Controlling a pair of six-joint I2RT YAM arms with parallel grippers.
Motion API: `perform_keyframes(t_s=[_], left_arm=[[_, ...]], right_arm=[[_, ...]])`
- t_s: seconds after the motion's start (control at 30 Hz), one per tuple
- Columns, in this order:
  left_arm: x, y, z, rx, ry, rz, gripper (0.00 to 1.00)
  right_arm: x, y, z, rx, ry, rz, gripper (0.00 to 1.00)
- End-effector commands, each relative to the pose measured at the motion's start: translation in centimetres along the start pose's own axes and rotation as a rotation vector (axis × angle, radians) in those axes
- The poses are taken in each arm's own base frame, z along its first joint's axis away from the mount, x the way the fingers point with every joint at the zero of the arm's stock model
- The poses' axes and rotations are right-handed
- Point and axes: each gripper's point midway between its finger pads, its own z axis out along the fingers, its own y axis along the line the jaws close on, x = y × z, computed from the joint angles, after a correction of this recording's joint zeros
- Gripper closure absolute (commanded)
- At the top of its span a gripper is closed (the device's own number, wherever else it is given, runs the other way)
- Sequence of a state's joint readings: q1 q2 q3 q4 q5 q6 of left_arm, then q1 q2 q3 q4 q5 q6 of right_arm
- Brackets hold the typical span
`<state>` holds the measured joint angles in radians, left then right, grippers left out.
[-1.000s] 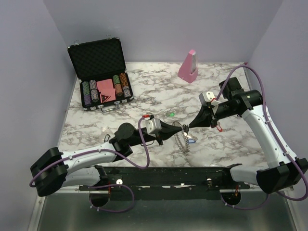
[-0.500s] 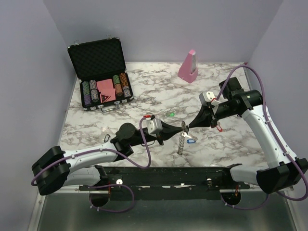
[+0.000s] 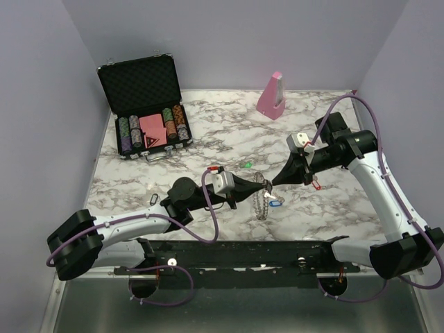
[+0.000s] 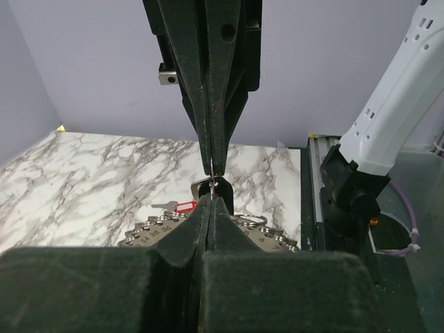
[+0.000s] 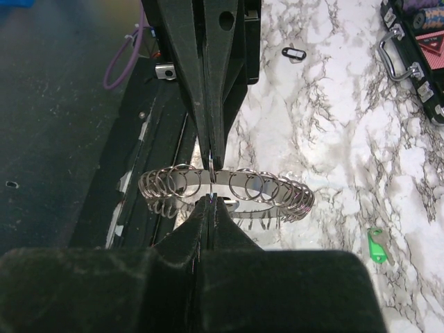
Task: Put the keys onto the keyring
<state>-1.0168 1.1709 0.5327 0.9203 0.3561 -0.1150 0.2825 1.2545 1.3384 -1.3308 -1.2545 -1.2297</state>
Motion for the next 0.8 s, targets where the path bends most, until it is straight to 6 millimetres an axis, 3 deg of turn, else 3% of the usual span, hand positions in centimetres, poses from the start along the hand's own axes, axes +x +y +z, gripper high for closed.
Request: perform_keyframes(t_s=[0.0, 0.17, 0.3, 0.53, 0.77], left_arm=[[-1.9, -1.4, 0.0, 0.099, -0.07, 0.169, 1.0], [-0.3, -1.3, -1.6, 0.128, 0.002, 0.402, 1.0], [-0.3, -0.7, -1.8, 0.117, 0.051, 0.459, 1.0], [-1.3, -0.6, -1.2, 0.089, 0.021, 0.353, 1.0], [-0.9, -0.6, -1.6, 0.066, 0.017, 0.296, 1.0]], right_arm=[[-0.7, 0.5, 0.1, -0.018, -0.018, -0.017, 0.99], [-0.9, 1.0, -0.3, -0.019, 0.01, -0.068, 1.0], [-0.3, 1.3, 0.1, -0.035, -0.004, -0.095, 1.0], [1.4, 1.6, 0.6, -0.06, 0.027, -0.132, 0.99], [2.7, 1.4, 0.8, -0.072, 0.052, -0.166, 0.99]])
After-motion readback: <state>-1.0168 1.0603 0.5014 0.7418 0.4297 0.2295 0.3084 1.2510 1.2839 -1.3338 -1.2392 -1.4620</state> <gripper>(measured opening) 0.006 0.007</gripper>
